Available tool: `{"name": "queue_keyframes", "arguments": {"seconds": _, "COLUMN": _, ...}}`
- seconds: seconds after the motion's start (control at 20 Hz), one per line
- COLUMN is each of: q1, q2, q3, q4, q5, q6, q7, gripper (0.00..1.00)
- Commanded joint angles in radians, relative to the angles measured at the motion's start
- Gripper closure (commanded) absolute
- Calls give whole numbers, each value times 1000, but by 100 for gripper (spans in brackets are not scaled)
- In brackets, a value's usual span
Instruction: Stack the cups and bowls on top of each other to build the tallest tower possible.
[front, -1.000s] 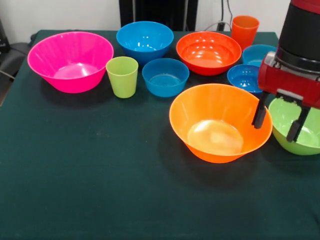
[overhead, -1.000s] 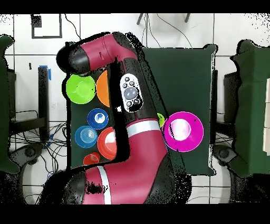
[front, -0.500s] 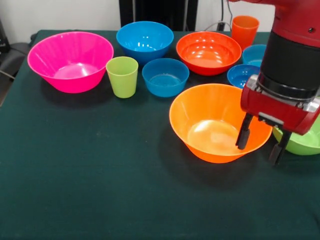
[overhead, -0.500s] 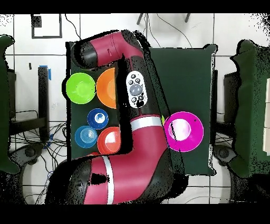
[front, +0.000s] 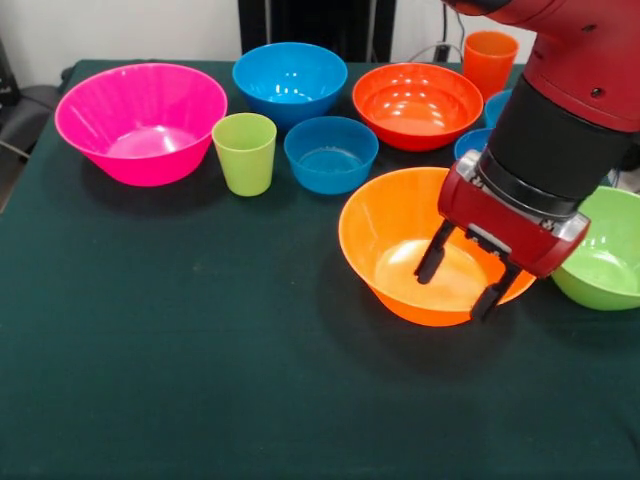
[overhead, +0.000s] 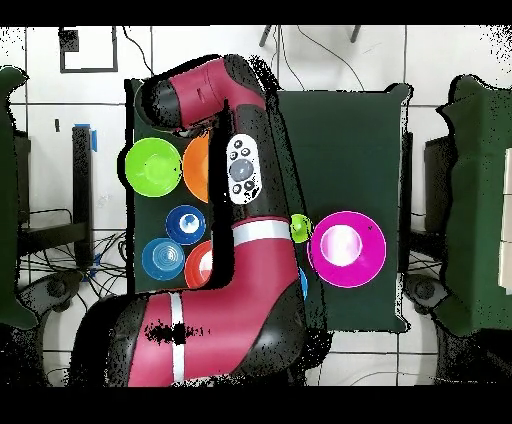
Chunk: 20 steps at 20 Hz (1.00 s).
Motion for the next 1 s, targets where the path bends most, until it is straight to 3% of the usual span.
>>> {"name": "queue_keyframes", "arguments": {"seconds": 0.05, "q1": 16, "q2": 56, "q3": -31, "q4": -82, "q5": -70, "q6": 112, "q7": -151, "gripper": 0}}
{"name": "queue_keyframes", "arguments": {"seconds": 0.4, "q1": 2, "q2": 75, "q3": -21, "q4": -95, "q5": -27, "q6": 100, "q7": -163, "gripper": 0}}
{"name": "queue_keyframes", "arguments": {"seconds": 0.45, "q1": -7, "q2": 76, "q3": -13, "q4": -77, "q5": 7, "q6": 85, "q7": -111, "gripper": 0}}
{"name": "queue_keyframes", "arguments": {"seconds": 0.6, "q1": -39, "q2": 79, "q3": 1, "q4": 40, "q5": 152, "q6": -84, "q7": 269, "gripper": 0}}
{"name": "queue_keyframes", "arguments": {"seconds": 0.7, "q1": -32, "q2": 87, "q3": -14, "q4": 36, "q5": 216, "q6": -67, "q7": 406, "gripper": 0}}
{"name": "queue_keyframes", "arguments": {"seconds": 0.85, "q1": -10, "q2": 83, "q3": -56, "q4": 25, "q5": 276, "q6": -18, "q7": 476, "gripper": 0}}
{"name": "queue_keyframes", "arguments": {"seconds": 1.0, "q1": 2, "q2": 89, "q3": -84, "q4": 21, "q5": 315, "q6": -20, "q7": 465, "gripper": 0}}
